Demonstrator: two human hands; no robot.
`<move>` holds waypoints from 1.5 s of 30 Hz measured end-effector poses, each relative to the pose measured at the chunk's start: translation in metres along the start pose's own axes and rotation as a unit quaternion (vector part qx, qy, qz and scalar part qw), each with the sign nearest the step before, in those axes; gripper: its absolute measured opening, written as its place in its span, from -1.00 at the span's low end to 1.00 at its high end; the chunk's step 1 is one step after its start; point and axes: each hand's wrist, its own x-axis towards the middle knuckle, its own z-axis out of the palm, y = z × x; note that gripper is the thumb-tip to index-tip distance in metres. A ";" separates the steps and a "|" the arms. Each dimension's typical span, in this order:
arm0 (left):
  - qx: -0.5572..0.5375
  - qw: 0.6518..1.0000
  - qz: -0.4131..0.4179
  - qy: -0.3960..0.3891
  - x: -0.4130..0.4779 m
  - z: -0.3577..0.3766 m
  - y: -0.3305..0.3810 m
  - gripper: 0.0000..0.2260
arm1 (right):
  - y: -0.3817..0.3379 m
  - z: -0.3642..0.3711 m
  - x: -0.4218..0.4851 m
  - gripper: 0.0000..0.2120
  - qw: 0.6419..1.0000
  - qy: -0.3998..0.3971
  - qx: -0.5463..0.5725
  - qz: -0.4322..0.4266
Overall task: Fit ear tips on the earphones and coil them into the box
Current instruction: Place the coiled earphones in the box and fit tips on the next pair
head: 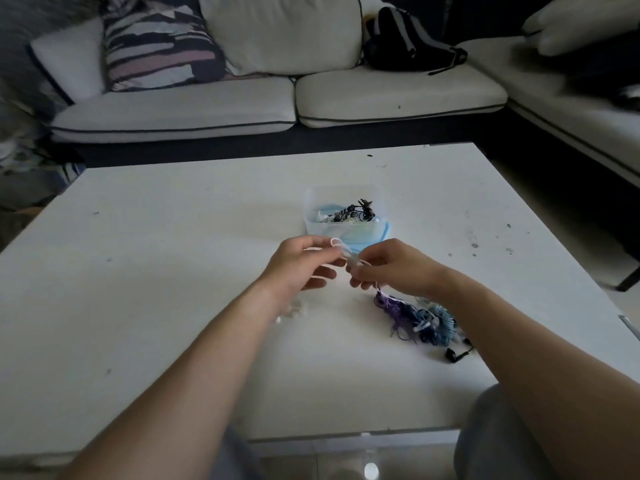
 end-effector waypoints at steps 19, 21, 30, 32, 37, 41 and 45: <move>-0.071 0.994 0.007 -0.077 0.014 0.026 -0.020 -0.57 | -0.014 0.009 0.008 -0.75 0.861 0.070 0.503 0.008; -0.086 0.991 0.006 -0.101 0.013 0.028 -0.019 -0.67 | -0.019 0.006 0.007 -0.77 0.829 0.061 0.557 -0.008; -0.081 0.991 0.007 -0.102 0.007 0.034 -0.015 -0.91 | -0.017 -0.013 0.005 -0.77 0.784 0.108 0.611 -0.020; -0.093 0.993 -0.008 -0.077 0.008 0.029 -0.011 -0.88 | -0.013 -0.017 0.004 -0.77 0.790 0.156 0.593 0.005; -0.122 0.989 -0.051 -0.067 0.007 0.011 -0.004 -0.88 | -0.006 -0.023 0.009 -0.81 0.803 0.242 0.539 0.069; -0.128 0.986 -0.078 -0.073 0.005 -0.004 -0.002 -0.87 | -0.003 -0.021 0.010 -0.81 0.837 0.232 0.487 0.093; -0.209 0.969 -0.108 -0.077 0.004 -0.013 0.003 -0.76 | -0.007 -0.006 0.010 -0.84 0.902 0.212 0.366 0.086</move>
